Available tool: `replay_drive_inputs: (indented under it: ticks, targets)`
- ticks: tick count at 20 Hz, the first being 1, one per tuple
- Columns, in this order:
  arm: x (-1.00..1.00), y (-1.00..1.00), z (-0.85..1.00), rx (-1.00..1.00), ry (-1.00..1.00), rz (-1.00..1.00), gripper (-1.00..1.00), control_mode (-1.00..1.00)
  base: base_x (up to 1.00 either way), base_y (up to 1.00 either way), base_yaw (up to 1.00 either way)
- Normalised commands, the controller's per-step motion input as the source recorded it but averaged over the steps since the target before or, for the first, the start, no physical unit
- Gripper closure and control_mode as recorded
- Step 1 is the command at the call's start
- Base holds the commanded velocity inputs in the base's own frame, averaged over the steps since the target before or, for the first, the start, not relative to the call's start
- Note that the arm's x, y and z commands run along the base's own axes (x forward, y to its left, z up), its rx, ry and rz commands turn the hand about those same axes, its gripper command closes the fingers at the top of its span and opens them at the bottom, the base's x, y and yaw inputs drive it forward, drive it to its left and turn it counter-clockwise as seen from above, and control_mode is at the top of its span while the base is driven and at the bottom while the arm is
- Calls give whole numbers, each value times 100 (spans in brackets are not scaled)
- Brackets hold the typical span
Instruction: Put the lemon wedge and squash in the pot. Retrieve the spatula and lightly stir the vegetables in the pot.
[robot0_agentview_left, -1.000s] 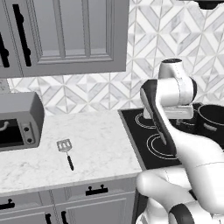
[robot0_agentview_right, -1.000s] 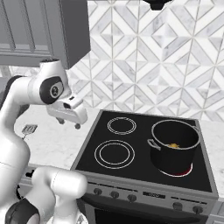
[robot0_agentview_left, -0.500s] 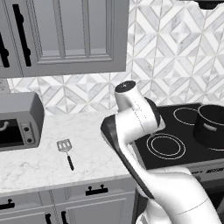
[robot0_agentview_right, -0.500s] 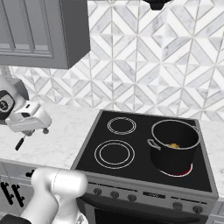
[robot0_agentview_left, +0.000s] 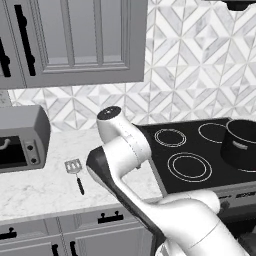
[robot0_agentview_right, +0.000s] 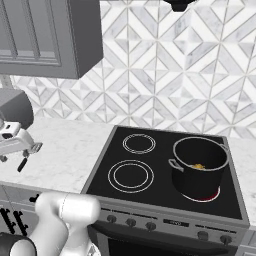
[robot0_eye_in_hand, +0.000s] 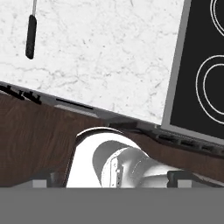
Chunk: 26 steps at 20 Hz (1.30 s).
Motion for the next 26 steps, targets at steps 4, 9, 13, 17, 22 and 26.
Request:
replay_drive_inputs:
  ticks: [4,9,13,17,22,26]
  targets:
    - [27,99,-84,11,6,14,-100,-100,0,0,0]
    - [65,68,-55,12,2,2,-100,-100,0,0,0]
    - [75,46,-44,7,6,-8,-100,-100,0,0,0]
    - [50,55,-53,1,11,-13,-100,-100,0,0,0]
    - [24,46,-24,-1,3,-19,-100,-100,0,0,0]
    - [0,9,-28,-8,0,-23,-100,-100,0,0,0]
